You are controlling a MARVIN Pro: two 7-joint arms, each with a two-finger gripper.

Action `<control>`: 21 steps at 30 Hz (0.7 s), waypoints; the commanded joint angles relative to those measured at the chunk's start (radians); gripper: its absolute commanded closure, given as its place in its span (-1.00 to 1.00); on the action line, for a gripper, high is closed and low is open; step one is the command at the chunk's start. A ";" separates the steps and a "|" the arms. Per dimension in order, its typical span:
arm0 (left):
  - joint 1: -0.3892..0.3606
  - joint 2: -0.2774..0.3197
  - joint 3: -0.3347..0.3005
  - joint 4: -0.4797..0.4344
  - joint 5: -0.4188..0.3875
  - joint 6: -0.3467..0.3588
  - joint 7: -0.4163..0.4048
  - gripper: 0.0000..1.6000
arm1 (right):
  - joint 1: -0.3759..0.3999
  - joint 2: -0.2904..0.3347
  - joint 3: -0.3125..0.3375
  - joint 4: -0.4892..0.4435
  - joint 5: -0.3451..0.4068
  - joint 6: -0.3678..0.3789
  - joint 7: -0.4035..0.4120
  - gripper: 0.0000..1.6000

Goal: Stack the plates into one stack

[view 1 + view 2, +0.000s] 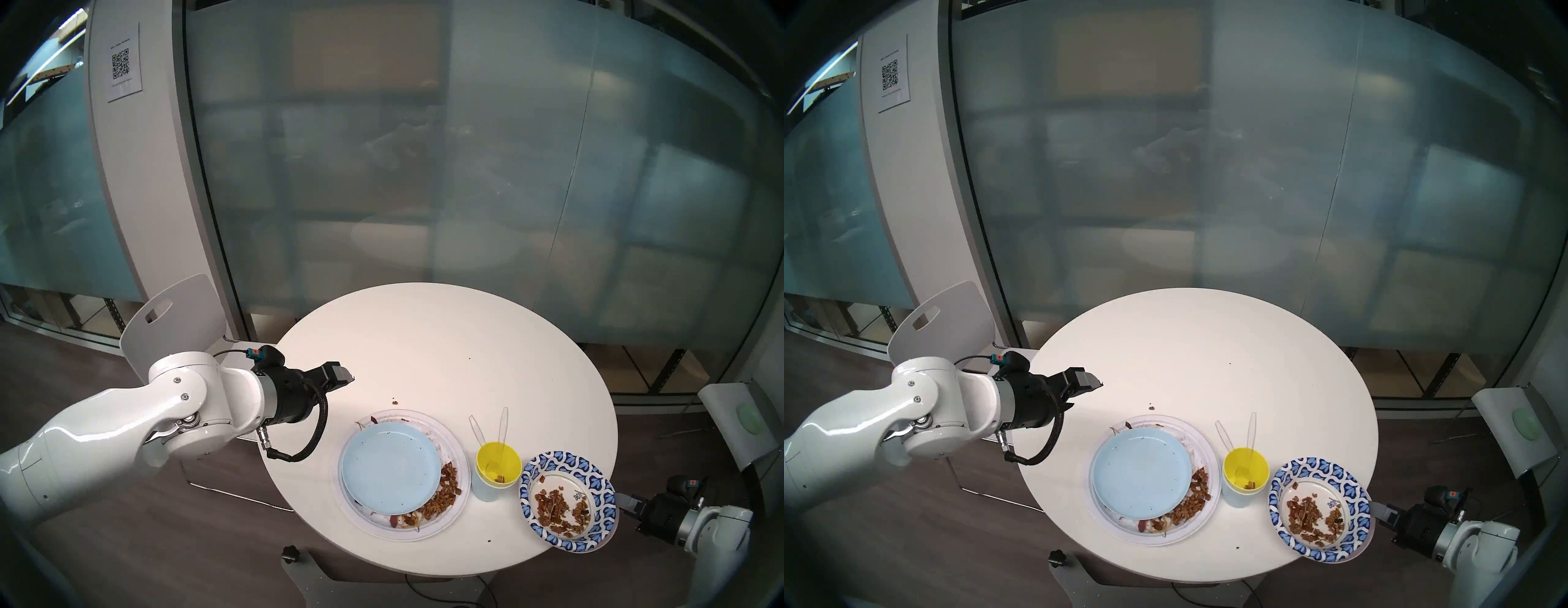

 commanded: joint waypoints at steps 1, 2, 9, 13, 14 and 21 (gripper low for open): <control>-0.010 0.001 -0.009 -0.010 0.001 0.000 -0.005 -1.00 | 0.017 0.062 0.023 -0.028 0.009 0.035 0.017 1.00; -0.010 0.001 -0.009 -0.010 0.001 0.000 -0.005 -1.00 | 0.021 0.066 0.027 -0.026 0.010 0.039 0.018 1.00; -0.011 0.002 -0.008 -0.011 0.001 -0.001 -0.006 -1.00 | 0.059 0.081 0.048 0.015 0.047 0.078 0.053 1.00; -0.011 0.002 -0.007 -0.010 0.001 -0.001 -0.006 -1.00 | 0.081 0.103 0.055 0.020 0.057 0.098 0.065 1.00; -0.011 0.002 -0.007 -0.010 0.001 -0.001 -0.006 -1.00 | 0.081 0.103 0.055 0.020 0.057 0.098 0.065 1.00; -0.012 0.002 -0.006 -0.010 0.001 -0.002 -0.005 -1.00 | 0.104 0.141 0.051 0.002 0.060 0.123 0.083 1.00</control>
